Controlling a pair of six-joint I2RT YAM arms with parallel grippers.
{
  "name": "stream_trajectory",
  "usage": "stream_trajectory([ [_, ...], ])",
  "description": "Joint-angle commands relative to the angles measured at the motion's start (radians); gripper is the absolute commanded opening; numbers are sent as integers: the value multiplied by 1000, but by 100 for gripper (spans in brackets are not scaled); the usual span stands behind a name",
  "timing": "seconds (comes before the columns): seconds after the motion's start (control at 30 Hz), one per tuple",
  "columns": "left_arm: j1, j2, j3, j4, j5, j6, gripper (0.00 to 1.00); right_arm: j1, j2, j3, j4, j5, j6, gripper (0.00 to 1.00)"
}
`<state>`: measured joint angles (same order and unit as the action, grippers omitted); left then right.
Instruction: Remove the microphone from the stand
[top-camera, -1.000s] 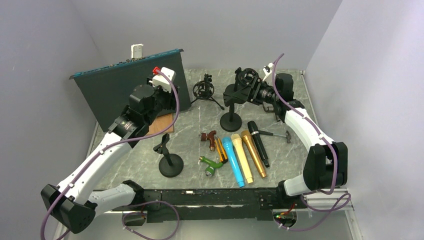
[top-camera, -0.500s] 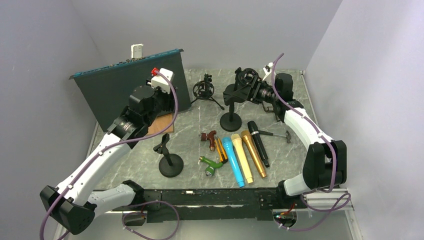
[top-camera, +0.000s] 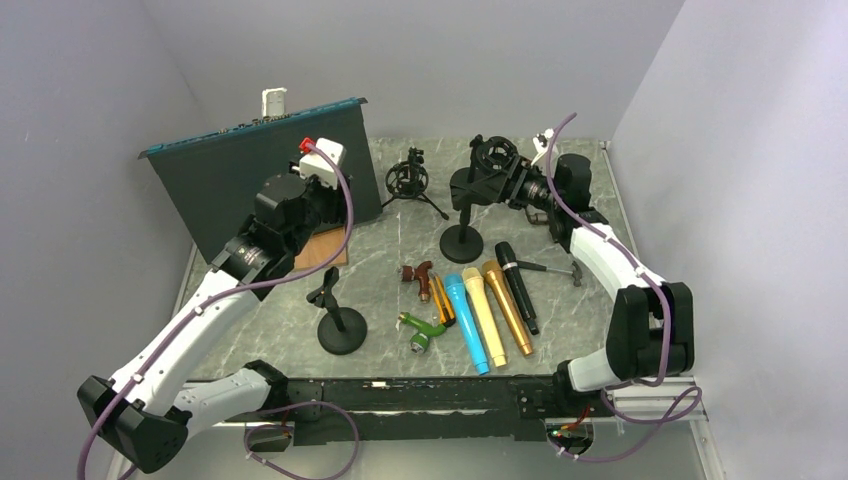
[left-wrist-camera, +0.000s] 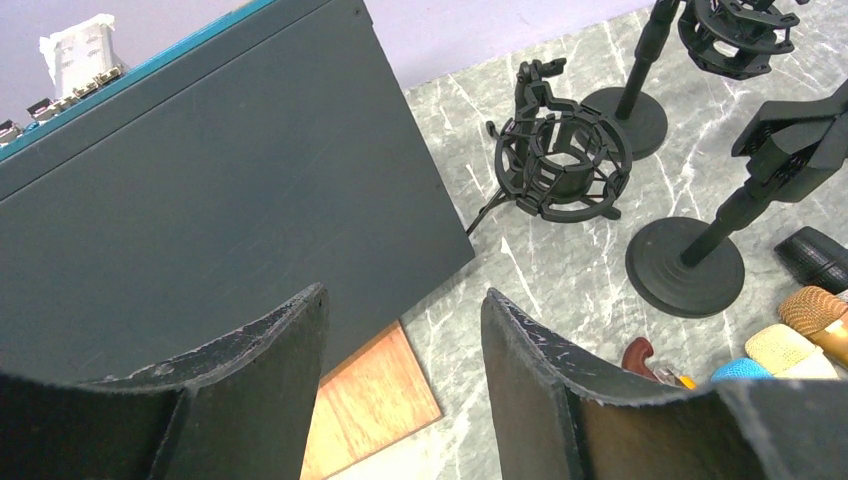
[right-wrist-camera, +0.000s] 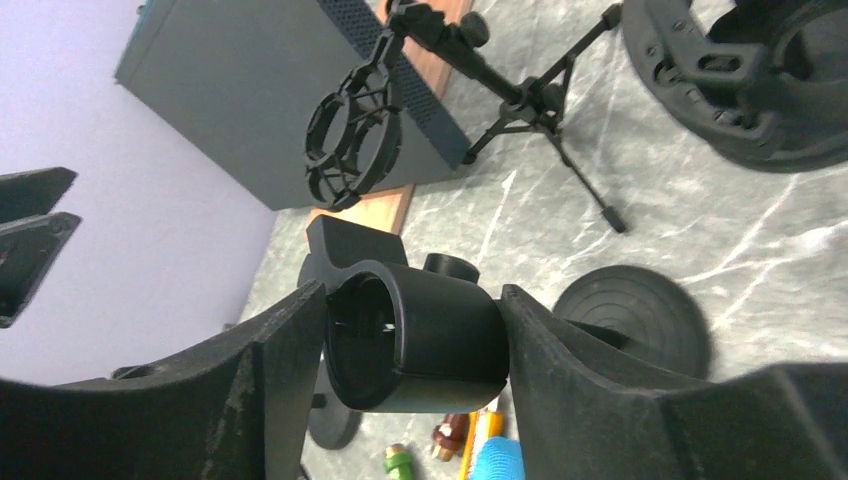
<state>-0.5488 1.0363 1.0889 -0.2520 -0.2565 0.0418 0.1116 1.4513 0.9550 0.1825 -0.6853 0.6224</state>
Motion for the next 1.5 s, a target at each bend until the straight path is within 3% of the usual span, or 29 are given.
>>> stream_trajectory([
  [0.0, 0, -19, 0, 42, -4, 1, 61, -4, 62, -8, -289, 90, -176, 69],
  [0.03, 0, -18, -1, 41, -2, 1, 61, -4, 64, 21, -292, 71, -170, 73],
  [0.13, 1, -16, -2, 41, -4, 0, 60, -2, 69, 116, -301, 31, -151, 99],
  [0.17, 1, -17, -3, 42, -4, 0, 60, -2, 68, 151, -311, 27, -148, 100],
  [0.37, -1, -33, -15, 56, -12, -2, 61, -3, 2, 329, -461, 107, -202, 100],
  [0.5, -1, -47, -21, 65, -7, -11, 61, -3, -100, 375, -614, 260, -275, 100],
  [0.7, 2, -103, -67, 137, 40, -7, 61, 0, -312, 298, -737, 572, -356, 100],
  [0.83, 33, -139, -110, 204, 95, -28, 64, 4, -505, 190, -681, 703, -346, 100],
  [0.97, 36, -172, -147, 283, 71, -75, 64, 6, -699, 31, -563, 677, -365, 100],
  [1.07, 35, -227, -160, 306, 92, -99, 64, 7, -790, -6, -585, 680, -384, 100],
  [1.47, 35, -362, -140, 200, 91, -158, 62, 5, -837, 21, -679, 809, -437, 100],
])
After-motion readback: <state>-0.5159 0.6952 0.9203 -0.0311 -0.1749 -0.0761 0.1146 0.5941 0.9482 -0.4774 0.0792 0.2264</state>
